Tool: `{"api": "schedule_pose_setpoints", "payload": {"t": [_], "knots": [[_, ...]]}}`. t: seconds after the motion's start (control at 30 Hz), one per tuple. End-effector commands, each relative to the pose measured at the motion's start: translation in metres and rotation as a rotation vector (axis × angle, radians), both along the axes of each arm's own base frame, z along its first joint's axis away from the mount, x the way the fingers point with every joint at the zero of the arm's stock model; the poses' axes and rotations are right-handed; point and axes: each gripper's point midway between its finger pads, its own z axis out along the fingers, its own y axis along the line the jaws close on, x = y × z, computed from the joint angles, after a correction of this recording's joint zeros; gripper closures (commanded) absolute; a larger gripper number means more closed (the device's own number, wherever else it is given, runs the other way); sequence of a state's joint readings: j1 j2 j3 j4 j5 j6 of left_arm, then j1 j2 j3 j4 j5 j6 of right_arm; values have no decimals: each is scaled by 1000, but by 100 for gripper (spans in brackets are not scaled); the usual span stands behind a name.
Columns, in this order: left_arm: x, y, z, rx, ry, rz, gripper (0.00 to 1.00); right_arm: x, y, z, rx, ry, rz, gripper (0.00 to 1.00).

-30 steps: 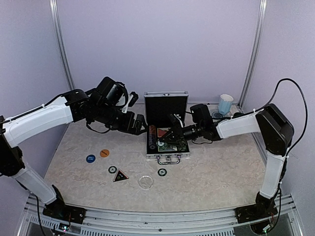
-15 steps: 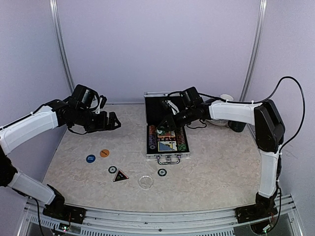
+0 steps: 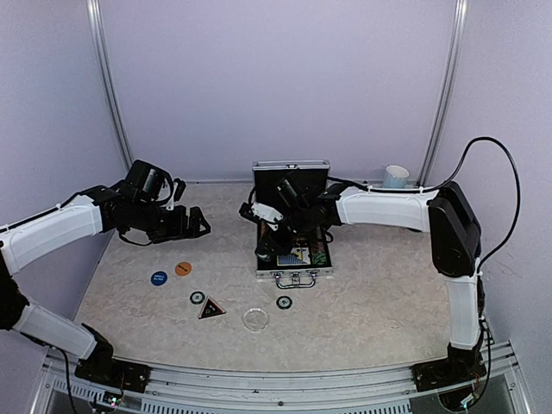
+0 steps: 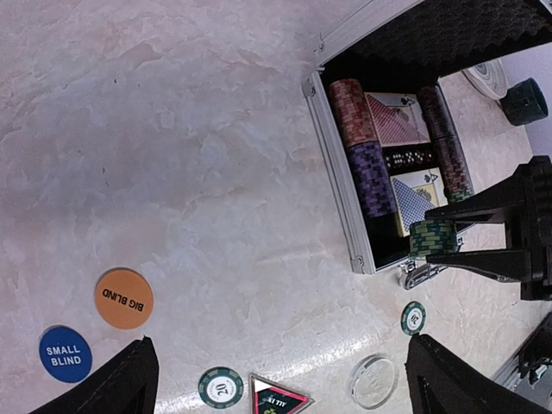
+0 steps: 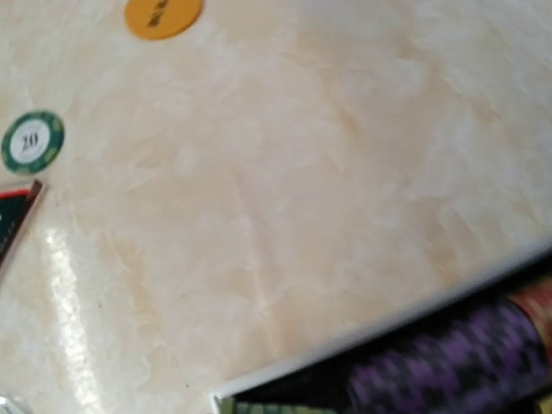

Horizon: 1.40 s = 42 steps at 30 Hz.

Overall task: Pack up texas hold em set
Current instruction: Place the poker chip in the slot.

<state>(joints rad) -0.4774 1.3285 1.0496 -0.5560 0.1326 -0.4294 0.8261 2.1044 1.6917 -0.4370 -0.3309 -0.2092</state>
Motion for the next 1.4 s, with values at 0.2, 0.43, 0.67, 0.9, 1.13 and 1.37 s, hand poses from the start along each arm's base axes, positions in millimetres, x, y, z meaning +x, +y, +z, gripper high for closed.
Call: {"api": "schedule_pose_setpoints", "payload": {"t": [0.2, 0.43, 0.67, 0.9, 1.13, 1.37], "knots": [[-5, 1, -5, -29, 3, 6, 1, 4, 8, -21, -201, -276, 104, 100], [-8, 0, -11, -40, 18, 4, 1, 8, 0, -35, -259, -313, 117, 100], [-9, 0, -12, -43, 22, 4, 1, 5, 4, -39, -265, -326, 148, 99], [-9, -1, -17, -44, 33, 5, 1, -7, 10, -41, -252, -310, 201, 99], [-10, -1, -18, -44, 33, 3, 1, -16, 11, -52, -270, -283, 231, 99], [-10, -2, -20, -44, 38, 0, 1, -12, 11, -61, -294, -285, 227, 93]]}}
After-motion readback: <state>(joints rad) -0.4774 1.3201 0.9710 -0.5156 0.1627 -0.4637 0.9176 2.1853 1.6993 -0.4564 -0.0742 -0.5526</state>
